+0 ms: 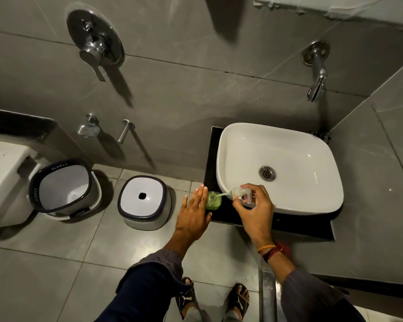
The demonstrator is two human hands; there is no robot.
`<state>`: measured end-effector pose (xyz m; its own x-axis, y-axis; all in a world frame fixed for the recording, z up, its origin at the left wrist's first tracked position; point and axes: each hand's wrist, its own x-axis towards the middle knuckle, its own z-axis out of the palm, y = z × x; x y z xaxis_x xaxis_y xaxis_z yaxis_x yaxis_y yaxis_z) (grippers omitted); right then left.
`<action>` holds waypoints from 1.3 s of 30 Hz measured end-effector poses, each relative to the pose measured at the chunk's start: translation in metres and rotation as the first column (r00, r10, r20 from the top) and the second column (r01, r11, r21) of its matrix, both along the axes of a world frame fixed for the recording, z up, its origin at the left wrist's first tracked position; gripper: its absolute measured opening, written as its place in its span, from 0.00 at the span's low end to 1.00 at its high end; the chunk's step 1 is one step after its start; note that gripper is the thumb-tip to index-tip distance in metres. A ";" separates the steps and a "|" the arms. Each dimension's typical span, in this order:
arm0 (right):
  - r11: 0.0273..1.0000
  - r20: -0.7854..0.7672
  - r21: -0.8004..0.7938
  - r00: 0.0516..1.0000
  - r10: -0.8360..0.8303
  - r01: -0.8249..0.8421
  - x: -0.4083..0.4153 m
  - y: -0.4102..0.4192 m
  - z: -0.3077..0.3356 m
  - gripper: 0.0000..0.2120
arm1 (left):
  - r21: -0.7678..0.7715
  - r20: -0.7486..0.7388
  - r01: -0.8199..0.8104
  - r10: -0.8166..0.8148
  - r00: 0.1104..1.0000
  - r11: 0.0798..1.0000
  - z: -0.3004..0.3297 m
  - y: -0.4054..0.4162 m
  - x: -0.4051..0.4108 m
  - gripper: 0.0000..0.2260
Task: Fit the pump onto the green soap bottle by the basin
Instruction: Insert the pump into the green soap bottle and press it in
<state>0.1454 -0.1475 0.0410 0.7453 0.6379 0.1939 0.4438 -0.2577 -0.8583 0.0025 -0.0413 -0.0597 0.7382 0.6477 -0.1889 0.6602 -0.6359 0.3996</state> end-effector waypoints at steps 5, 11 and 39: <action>0.998 0.030 -0.054 0.999 0.026 -0.025 -0.007 0.018 -0.006 0.15 | 0.000 -0.003 -0.012 0.012 1.000 1.000 0.001 0.000 0.001 0.36; 0.962 0.029 -0.254 0.994 0.108 -0.098 -0.017 0.044 -0.027 0.14 | 0.001 -0.017 -0.013 0.013 1.000 1.000 -0.001 0.001 0.002 0.36; 0.745 0.220 -0.651 0.903 0.368 -0.146 -0.016 0.065 -0.049 0.19 | 0.028 -0.075 0.021 -0.019 0.997 0.999 -0.003 0.001 0.001 0.35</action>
